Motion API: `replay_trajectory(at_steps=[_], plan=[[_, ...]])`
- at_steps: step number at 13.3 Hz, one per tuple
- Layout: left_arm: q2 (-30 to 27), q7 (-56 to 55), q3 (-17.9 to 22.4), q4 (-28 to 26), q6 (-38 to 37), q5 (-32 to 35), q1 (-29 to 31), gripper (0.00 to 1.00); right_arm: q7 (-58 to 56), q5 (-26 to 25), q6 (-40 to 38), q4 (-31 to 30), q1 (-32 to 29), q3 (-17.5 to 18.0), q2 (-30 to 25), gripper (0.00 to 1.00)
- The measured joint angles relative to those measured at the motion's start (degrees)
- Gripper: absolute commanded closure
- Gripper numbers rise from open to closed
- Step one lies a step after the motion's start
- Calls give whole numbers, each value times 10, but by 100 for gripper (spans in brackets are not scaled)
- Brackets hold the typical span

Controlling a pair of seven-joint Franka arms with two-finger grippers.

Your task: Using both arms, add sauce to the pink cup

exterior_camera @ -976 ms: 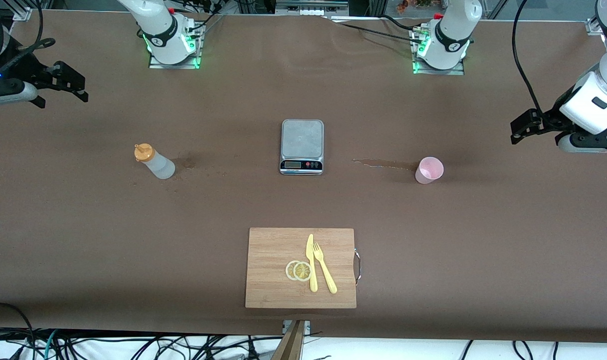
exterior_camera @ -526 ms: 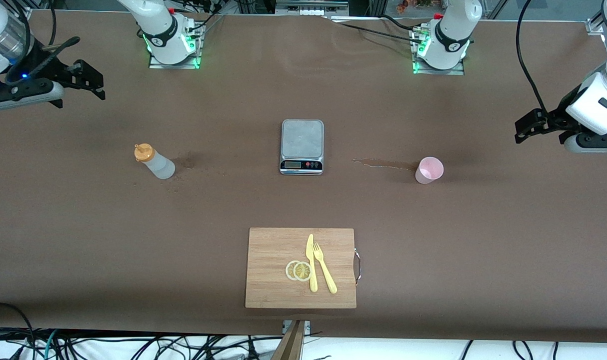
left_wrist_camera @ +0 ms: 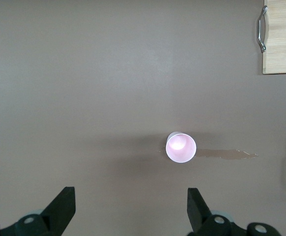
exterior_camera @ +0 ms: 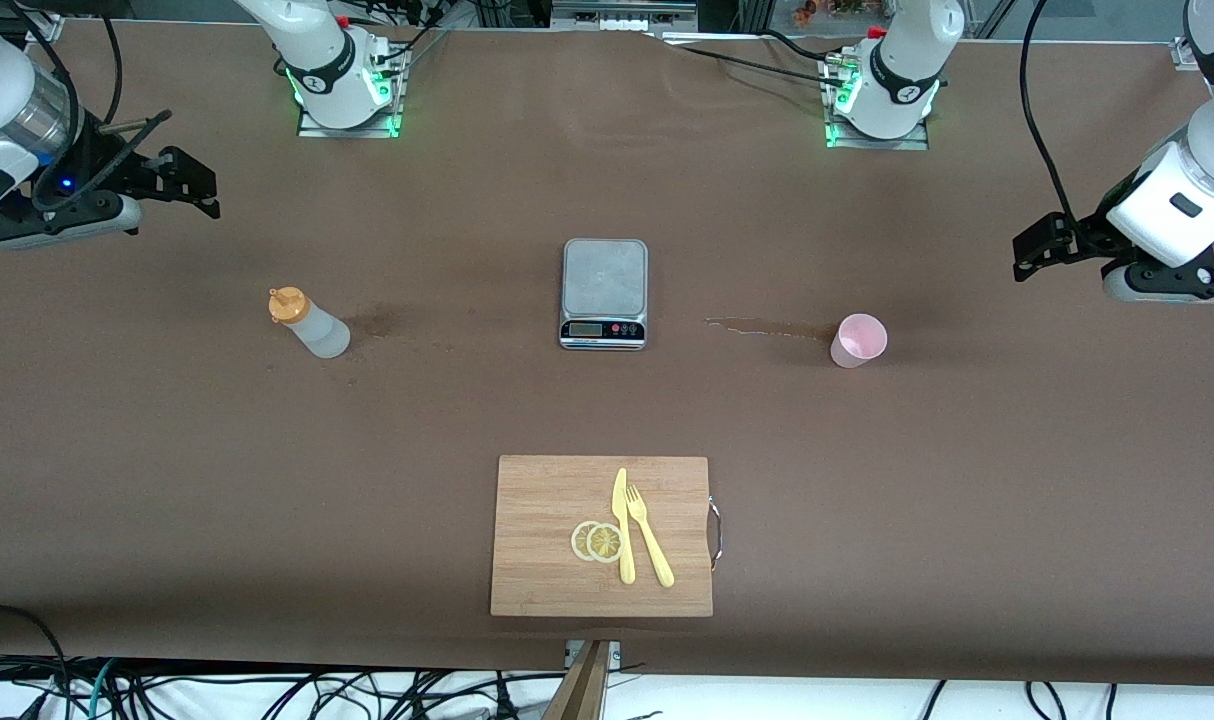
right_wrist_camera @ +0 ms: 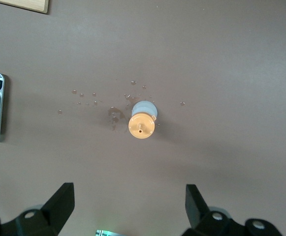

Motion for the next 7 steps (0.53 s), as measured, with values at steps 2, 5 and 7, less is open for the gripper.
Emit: replay_trajectory(at_steps=[2, 5, 7], plan=[[0, 1, 0, -1, 0, 0, 0, 0, 0, 0, 0, 0, -1, 0, 0, 0], [2, 1, 0, -5, 0, 0, 0, 0, 0, 0, 1, 0, -1, 0, 0, 0], [6, 1, 0, -9, 3, 0, 0, 0, 0, 0, 2, 0, -1, 0, 0, 0]])
